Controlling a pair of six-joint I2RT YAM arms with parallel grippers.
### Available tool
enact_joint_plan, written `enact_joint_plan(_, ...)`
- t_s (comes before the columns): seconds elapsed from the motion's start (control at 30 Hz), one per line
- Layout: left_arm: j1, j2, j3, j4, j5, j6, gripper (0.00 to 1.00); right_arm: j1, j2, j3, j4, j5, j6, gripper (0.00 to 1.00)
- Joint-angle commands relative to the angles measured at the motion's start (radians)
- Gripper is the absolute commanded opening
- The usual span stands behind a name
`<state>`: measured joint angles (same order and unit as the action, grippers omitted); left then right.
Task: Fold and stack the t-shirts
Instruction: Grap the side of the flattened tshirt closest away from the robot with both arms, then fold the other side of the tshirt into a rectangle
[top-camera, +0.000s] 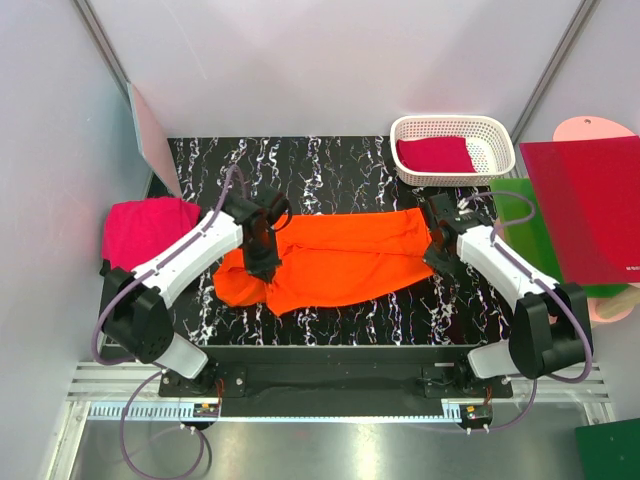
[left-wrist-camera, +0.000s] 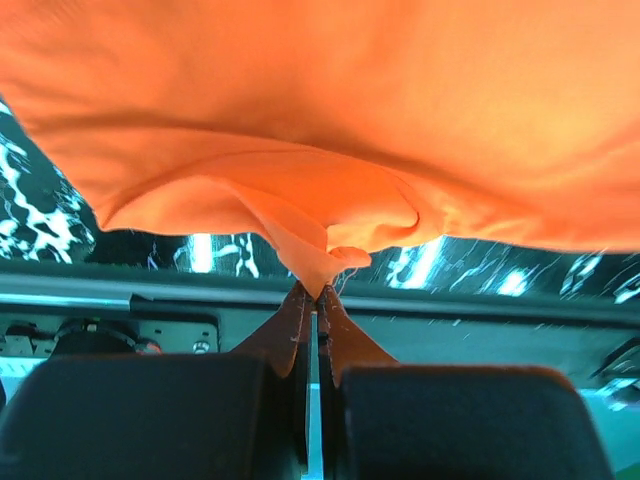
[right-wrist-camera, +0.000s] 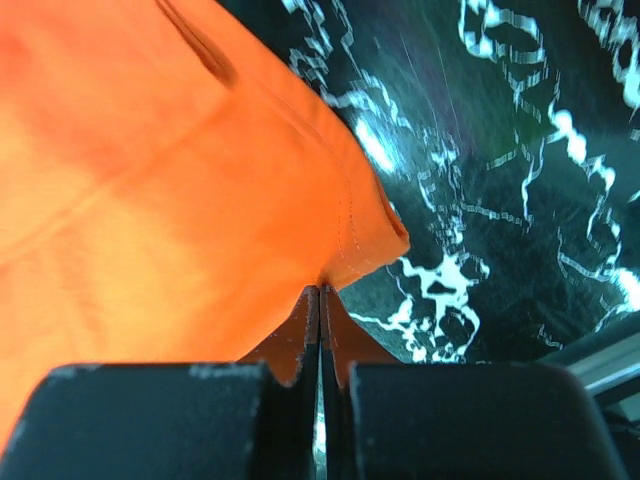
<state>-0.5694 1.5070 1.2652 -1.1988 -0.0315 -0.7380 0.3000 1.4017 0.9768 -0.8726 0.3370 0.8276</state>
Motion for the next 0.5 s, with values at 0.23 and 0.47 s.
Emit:
enact_joint_plan(0.23,0.201,0.111,0.232,-0.012,-0.103,0.006,0.00,-0.004,0.298,0.262,0.075,0.088,-0.176,0.00)
enact_joint_plan(0.47,0.253,0.228,0.365,-0.018,-0.113,0.015,0.00,-0.004,0.505,0.401,0.086,0.073,-0.209,0.00)
